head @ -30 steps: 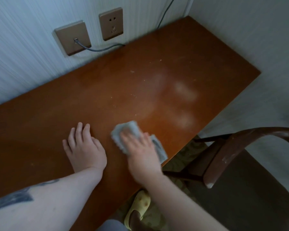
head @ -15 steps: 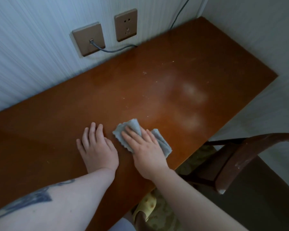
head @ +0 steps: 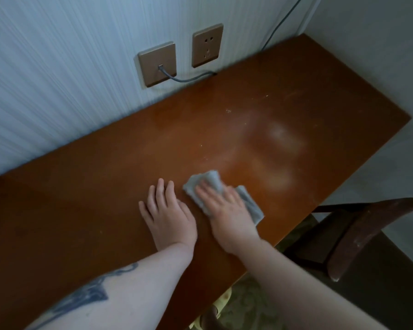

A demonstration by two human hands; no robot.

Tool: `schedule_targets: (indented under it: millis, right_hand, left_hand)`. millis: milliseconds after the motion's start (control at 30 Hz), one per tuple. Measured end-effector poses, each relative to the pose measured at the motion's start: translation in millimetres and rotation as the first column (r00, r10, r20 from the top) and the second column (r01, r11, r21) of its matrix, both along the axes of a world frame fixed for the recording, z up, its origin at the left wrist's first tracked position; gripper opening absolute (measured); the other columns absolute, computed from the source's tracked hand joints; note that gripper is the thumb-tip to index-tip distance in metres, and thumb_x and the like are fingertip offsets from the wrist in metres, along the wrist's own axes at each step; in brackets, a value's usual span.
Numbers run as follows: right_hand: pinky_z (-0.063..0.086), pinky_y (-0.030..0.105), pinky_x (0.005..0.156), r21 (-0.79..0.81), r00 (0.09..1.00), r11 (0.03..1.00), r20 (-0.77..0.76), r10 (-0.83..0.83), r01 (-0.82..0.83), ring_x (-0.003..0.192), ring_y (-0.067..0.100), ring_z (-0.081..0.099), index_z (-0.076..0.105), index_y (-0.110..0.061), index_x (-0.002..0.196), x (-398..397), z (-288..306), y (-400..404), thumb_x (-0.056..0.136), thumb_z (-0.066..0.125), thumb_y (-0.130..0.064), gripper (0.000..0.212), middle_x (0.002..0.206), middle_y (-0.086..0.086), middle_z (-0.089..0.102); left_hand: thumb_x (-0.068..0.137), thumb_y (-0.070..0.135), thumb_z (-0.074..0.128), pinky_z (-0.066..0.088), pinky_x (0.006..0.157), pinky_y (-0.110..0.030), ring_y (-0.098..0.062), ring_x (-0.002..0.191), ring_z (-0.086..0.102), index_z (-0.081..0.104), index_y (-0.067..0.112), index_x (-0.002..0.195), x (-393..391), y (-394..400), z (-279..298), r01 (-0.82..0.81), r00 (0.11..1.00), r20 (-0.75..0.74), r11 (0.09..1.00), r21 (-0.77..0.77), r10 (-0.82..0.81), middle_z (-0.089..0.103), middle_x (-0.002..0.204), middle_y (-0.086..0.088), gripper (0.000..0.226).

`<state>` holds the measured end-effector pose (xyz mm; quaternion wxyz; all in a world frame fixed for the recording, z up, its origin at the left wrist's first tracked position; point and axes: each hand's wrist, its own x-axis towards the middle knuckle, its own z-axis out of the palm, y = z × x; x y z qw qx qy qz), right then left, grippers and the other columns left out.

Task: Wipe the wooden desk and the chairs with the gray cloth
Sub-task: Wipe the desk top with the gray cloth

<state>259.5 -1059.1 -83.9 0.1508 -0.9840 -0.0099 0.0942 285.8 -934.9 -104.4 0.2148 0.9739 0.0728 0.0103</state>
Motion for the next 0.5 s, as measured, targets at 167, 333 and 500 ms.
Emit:
schedule_targets:
  millis: [167, 333, 500]
  right_hand:
    - [-0.006, 0.033, 0.118, -0.048, 0.89, 0.891, 0.08, -0.448, 0.452, 0.145, 0.01, -0.004, 0.008, -0.029, 0.155, -42, 2, -1, 0.103, 0.031, -0.027, 0.056, 0.16, -0.011, 0.004]
    - [0.001, 0.037, 0.119, -0.045, 0.991, 0.99, 0.029, 0.132, -0.131, 0.142, 0.017, 0.026, 0.038, -0.032, 0.146, -75, 7, 101, 0.096, 0.035, -0.048, 0.053, 0.15, -0.014, 0.036]
    - [-0.012, 0.036, 0.115, 0.048, 0.846, 0.845, 0.015, 0.532, -0.532, 0.149, 0.02, -0.001, 0.021, -0.027, 0.152, -12, 0, 158, 0.101, 0.031, -0.036, 0.053, 0.158, -0.007, 0.023]
  left_hand:
    - [0.096, 0.011, 0.044, 0.007, 0.121, -0.044, -0.011, 0.145, 0.019, 0.043, 0.022, 0.141, -8, 15, 10, 0.021, 0.999, 0.036, 0.947, -0.319, -0.01, 0.034, 0.153, 0.004, 0.046]
    - [0.092, 0.016, 0.039, 0.013, 0.119, -0.044, -0.012, 0.145, 0.02, 0.048, 0.018, 0.137, -18, 95, 16, -0.059, 0.976, 0.162, 0.886, -0.459, 0.149, 0.036, 0.151, 0.002, 0.046]
    - [0.093, 0.022, 0.033, 0.009, 0.12, -0.043, -0.017, 0.145, 0.021, 0.049, 0.014, 0.138, -18, 174, 5, -0.243, 0.955, 0.088, 0.919, -0.309, 0.282, 0.038, 0.151, -0.003, 0.048]
